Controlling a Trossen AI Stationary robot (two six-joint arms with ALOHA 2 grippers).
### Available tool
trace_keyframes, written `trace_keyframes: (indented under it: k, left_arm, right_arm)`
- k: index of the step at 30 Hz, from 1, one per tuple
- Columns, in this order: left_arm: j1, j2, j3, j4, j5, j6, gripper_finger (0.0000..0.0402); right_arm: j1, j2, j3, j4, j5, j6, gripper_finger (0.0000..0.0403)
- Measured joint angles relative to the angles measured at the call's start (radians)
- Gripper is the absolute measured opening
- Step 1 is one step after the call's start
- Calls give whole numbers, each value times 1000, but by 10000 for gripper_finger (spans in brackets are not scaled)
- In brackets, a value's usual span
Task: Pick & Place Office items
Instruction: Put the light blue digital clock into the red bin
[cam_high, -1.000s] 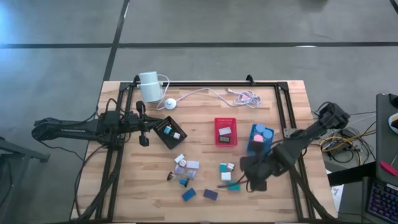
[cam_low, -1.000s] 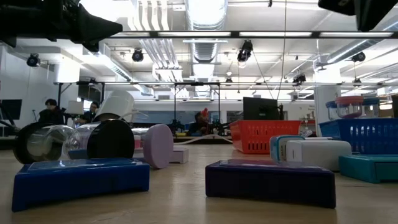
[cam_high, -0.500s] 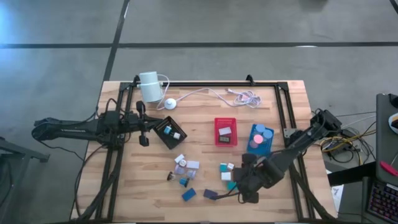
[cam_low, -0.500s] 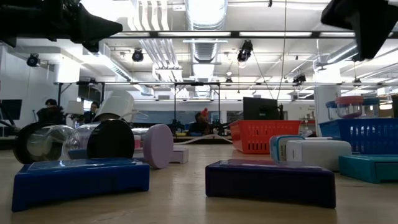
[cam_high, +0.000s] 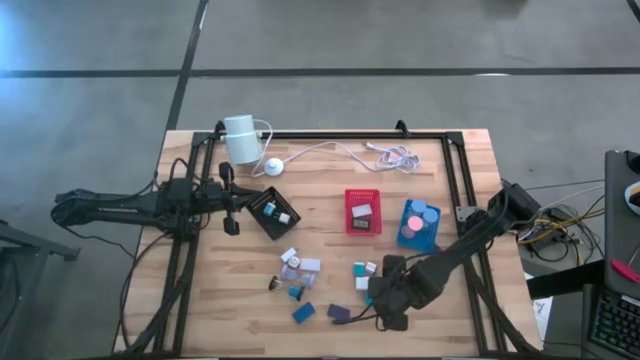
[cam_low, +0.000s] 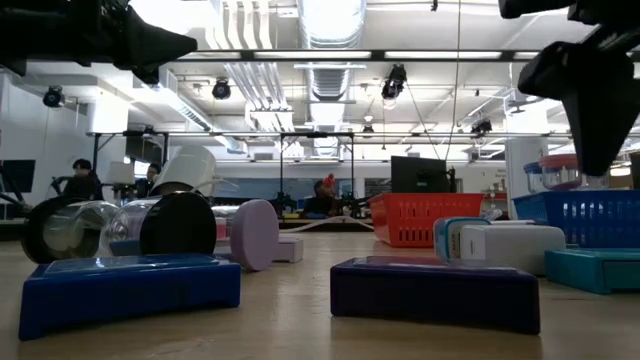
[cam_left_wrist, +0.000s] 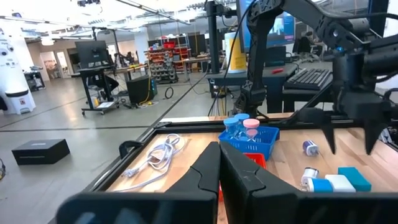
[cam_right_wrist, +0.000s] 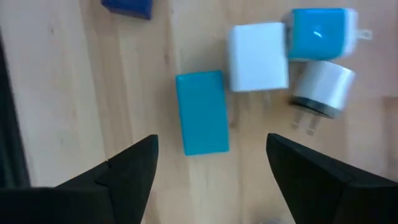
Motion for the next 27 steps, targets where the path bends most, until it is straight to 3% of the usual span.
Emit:
trace_keyframes:
  k: [9, 27]
  left_arm:
    - [-1, 0, -1, -4, 0, 0, 12]
    - [-1, 0, -1, -3, 0, 0, 12]
  right_arm:
    - [0, 98, 2, -3, -40, -22, 284]
    - [-14, 96, -94, 179, -56, -72, 262]
